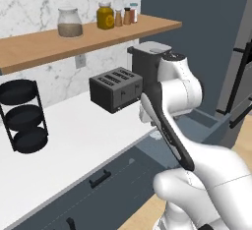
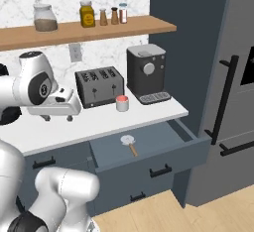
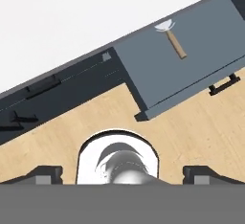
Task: Pick the pizza cutter from the drawer and place it on the counter.
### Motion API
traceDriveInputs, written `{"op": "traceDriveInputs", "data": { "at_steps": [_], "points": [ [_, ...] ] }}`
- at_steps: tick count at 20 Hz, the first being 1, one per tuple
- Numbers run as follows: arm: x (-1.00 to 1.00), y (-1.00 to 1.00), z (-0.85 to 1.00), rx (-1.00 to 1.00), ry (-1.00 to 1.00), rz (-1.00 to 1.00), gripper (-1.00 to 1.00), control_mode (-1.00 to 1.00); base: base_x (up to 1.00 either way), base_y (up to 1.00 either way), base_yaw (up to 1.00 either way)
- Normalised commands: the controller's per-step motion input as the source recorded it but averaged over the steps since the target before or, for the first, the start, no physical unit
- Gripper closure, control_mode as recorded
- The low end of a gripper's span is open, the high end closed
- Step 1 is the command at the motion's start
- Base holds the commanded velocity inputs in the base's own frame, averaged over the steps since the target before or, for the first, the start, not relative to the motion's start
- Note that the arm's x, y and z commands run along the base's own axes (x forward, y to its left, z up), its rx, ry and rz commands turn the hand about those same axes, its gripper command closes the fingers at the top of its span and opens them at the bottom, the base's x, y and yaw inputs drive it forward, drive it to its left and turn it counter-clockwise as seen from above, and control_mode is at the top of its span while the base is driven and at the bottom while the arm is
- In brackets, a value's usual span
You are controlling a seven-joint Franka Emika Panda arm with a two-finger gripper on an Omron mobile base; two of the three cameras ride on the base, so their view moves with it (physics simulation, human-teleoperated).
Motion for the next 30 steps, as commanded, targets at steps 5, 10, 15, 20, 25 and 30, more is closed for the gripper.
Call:
{"op": "traceDriveInputs", "data": {
  "at_steps": [5,10,15,20,25,30],
  "points": [
    [0.25,-1.00,-0.37,0.05,0.10,-0.22,-1.00,-1.00,0.00,0.00,0.00],
    [0.36,-1.00,-0.47,0.07,0.19,-0.32,-1.00,-1.00,0.00,0.00,0.00],
    [0.16,-1.00,-0.59,0.08,0.17,-0.40,-1.00,-1.00,0.00,0.00,0.00],
    [0.08,-0.99,-0.69,0.01,0.02,-0.36,-1.00,-1.00,0.00,0.00,0.00],
    [0.42,-0.54,-0.38,0.01,0.00,-0.01,-1.00,-1.00,0.00,0.00,0.00],
    [0.74,-0.04,-0.54,0.00,0.00,-0.03,-1.00,-1.00,0.00,0.00,0.00]
  ]
}}
